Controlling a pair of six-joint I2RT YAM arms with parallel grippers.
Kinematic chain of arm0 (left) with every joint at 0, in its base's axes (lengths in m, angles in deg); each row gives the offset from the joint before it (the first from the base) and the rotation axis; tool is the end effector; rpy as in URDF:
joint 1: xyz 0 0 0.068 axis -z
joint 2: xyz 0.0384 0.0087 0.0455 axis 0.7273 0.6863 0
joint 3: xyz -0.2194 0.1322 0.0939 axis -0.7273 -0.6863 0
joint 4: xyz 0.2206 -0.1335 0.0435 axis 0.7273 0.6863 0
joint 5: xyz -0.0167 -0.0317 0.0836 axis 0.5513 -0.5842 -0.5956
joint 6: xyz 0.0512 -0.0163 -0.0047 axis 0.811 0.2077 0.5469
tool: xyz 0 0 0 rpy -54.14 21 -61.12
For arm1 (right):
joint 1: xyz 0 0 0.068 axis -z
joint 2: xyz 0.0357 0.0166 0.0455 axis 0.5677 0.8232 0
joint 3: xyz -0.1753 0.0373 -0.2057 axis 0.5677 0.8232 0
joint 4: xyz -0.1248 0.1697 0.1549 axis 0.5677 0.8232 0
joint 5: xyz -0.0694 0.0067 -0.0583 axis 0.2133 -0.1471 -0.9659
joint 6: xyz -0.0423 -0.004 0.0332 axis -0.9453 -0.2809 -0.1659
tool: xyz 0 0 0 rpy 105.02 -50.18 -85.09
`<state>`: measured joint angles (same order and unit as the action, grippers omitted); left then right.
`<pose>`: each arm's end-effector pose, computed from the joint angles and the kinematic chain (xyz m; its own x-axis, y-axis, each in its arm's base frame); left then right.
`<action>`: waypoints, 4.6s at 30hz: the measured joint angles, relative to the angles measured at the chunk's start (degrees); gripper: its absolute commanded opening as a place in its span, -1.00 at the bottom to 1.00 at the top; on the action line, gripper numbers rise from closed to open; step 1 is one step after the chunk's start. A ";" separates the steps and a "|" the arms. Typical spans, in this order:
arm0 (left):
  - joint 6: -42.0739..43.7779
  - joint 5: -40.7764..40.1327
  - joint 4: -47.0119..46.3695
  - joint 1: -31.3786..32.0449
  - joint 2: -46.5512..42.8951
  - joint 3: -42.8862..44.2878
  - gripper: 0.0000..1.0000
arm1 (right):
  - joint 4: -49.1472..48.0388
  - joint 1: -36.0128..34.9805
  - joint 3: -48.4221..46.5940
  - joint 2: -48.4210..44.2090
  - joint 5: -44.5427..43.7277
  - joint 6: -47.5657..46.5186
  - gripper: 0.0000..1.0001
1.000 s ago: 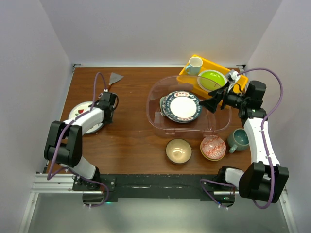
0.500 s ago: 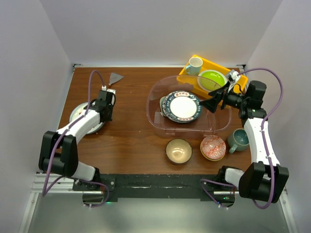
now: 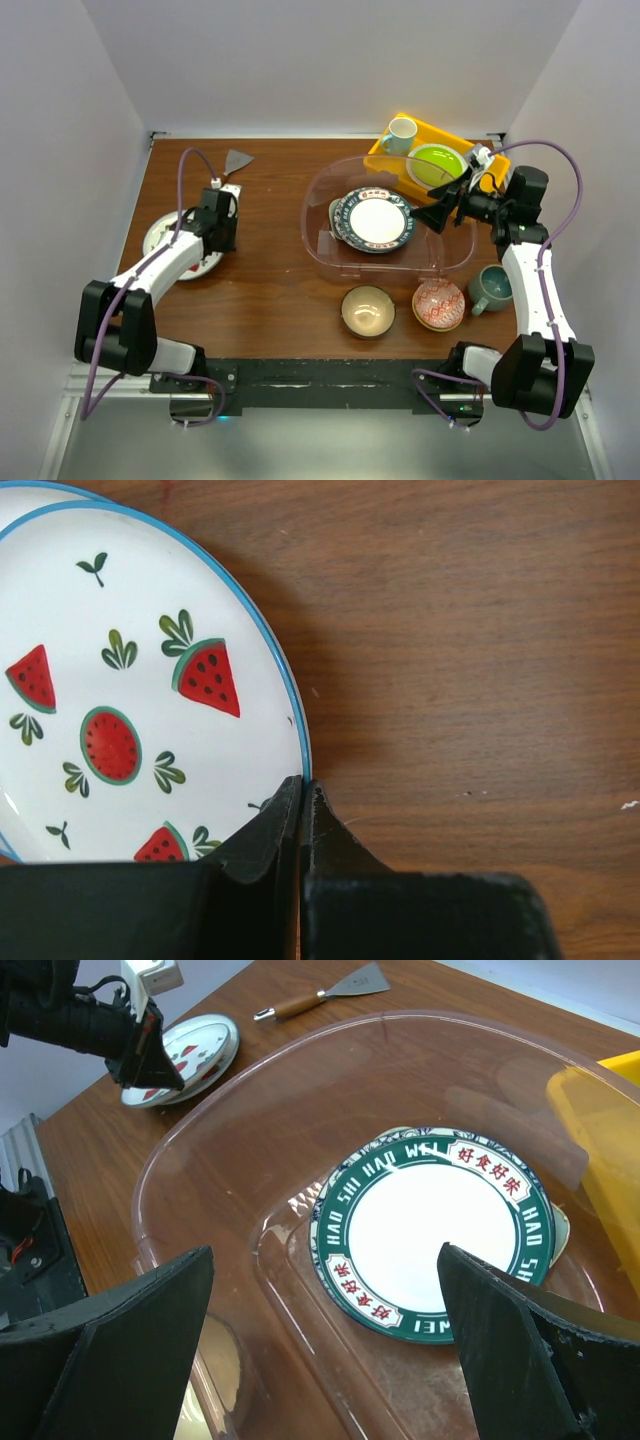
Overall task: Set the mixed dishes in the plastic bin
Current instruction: Pick up the plate at the center of the board.
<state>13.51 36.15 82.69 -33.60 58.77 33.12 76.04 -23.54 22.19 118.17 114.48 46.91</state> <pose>0.2722 -0.0562 0.2156 -0.8050 0.0726 -0.5888 0.0246 0.9957 0.0891 0.2536 -0.0167 0.3317 -0.3110 0.0331 -0.9498 -0.7613 0.5895 0.2699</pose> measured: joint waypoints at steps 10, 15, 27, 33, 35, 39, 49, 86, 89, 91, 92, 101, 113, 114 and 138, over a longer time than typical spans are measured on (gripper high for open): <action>-0.39 0.24 -1.05 2.54 4.39 -0.44 -0.71 | -0.02 0.00 0.04 0.00 0.22 0.15 0.96; -0.46 -1.05 -0.98 2.86 4.76 -0.44 -0.35 | -0.02 0.00 0.04 0.00 0.28 0.15 0.96; -0.42 -10.93 -0.44 7.61 6.84 -0.28 -0.12 | -0.02 0.00 0.04 0.02 1.27 0.15 0.96; -0.42 -19.26 0.26 10.84 9.18 0.09 -0.15 | -0.02 0.00 0.04 0.02 1.27 0.15 0.96; -0.46 -20.83 0.61 11.21 9.68 0.17 -0.20 | -0.02 0.00 0.04 0.02 1.29 0.15 0.96; -0.39 -24.15 1.22 11.78 10.73 0.24 -0.60 | -0.02 0.00 0.04 0.02 1.33 0.15 0.96; 0.22 -26.97 2.12 12.92 10.14 0.46 -1.00 | -0.02 0.00 0.04 0.00 1.46 0.17 0.97; 7.80 -14.49 3.87 14.10 -16.96 0.46 -1.00 | 8.11 -6.25 -5.88 4.28 -0.66 -4.31 0.96; 7.82 -13.03 3.87 14.12 -17.84 0.46 -1.00 | 12.39 -10.47 -10.23 6.54 -2.62 -6.99 0.96; 7.80 -12.09 3.87 14.14 -18.32 0.46 -1.00 | 15.23 -13.70 -13.79 8.24 -4.20 -8.63 0.96; 7.80 -11.65 3.89 14.14 -18.53 0.46 -1.00 | 16.52 -15.34 -15.58 9.20 -4.96 -9.44 0.97; 7.61 -7.67 3.87 14.45 -20.02 0.46 -1.00 | 24.06 -27.74 -30.27 19.26 -10.14 -11.91 0.96; 7.61 -3.17 2.69 14.47 -22.34 0.46 -1.00 | 24.85 -36.17 -43.06 31.91 -13.53 -5.07 0.96; 7.61 -2.73 2.36 14.47 -22.45 0.46 -1.00 | 24.85 -36.63 -44.13 32.89 -14.03 -4.26 0.96; 6.10 3.74 -1.05 14.47 -23.34 0.44 -1.00 | 20.15 -52.33 -62.14 53.00 -38.71 30.38 0.96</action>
<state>19.61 39.89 81.64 -19.13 35.43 33.55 96.19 -75.87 -39.95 171.17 75.77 77.29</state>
